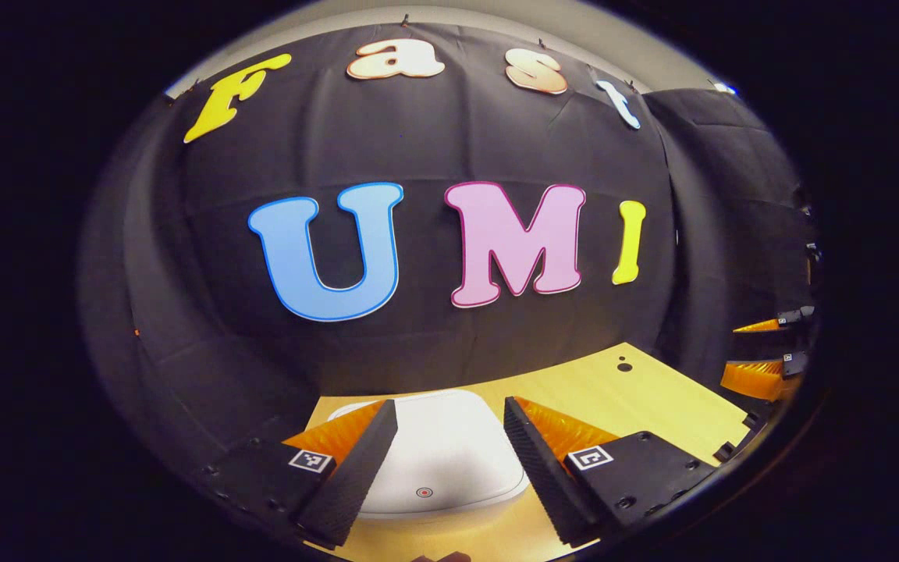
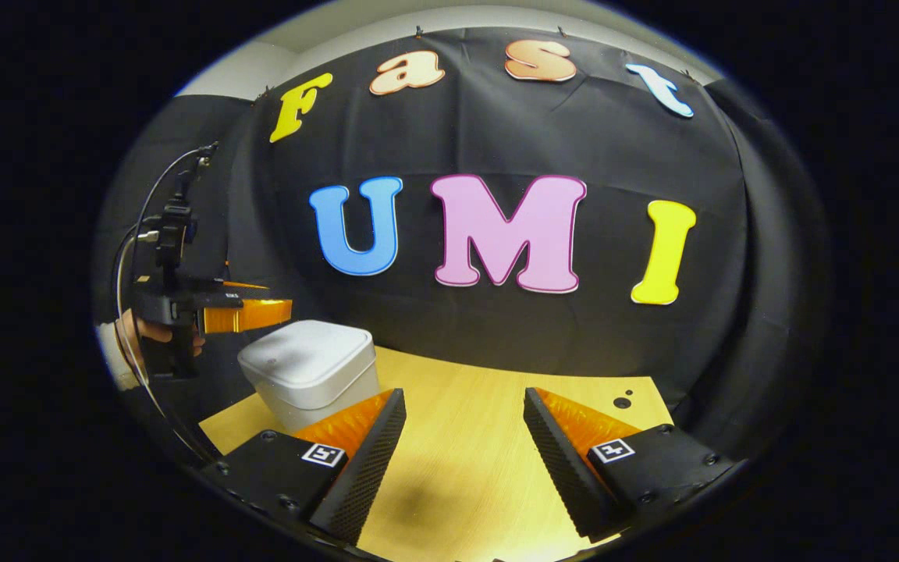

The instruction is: Press the lid of the desktop garbage bin to open it, pick up the crumpled paper on the desktop and throw it into the bin, then pick up the pop can on the desktop and drop it into the bin, and finally close the garbage bin lid.

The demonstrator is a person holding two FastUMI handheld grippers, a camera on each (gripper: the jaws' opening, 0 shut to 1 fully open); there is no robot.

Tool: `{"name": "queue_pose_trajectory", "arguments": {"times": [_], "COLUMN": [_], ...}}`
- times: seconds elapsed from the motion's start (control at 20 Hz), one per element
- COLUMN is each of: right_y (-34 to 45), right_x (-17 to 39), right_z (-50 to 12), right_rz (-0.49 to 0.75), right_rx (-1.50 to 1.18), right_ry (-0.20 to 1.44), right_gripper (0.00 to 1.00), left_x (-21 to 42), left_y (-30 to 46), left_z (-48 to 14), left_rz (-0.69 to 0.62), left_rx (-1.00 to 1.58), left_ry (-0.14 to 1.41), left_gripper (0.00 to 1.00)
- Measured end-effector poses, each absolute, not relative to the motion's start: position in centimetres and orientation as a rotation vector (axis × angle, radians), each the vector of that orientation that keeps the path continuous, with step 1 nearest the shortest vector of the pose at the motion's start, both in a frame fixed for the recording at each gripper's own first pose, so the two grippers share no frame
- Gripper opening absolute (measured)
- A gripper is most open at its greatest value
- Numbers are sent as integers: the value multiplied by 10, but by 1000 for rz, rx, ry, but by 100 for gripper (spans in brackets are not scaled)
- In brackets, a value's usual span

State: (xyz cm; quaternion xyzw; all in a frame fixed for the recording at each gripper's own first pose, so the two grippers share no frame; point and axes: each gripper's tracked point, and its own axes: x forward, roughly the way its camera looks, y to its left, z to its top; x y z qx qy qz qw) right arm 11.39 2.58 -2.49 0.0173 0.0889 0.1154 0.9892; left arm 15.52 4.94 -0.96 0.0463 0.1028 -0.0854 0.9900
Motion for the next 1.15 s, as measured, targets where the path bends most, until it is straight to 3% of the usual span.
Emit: {"name": "queue_pose_trajectory", "arguments": {"times": [0.5, 1.15], "right_y": [22, 16], "right_x": [69, 87], "right_z": [15, 53], "right_rz": [34, 80], "right_rx": [129, 124], "right_ry": [25, -125], "right_gripper": [97, 98], "left_x": [85, 51], "left_y": [49, 26], "left_z": [0, 34], "left_rz": [-149, -76], "left_rx": [16, 18], "left_ry": [57, -19], "left_gripper": [97, 97]}}
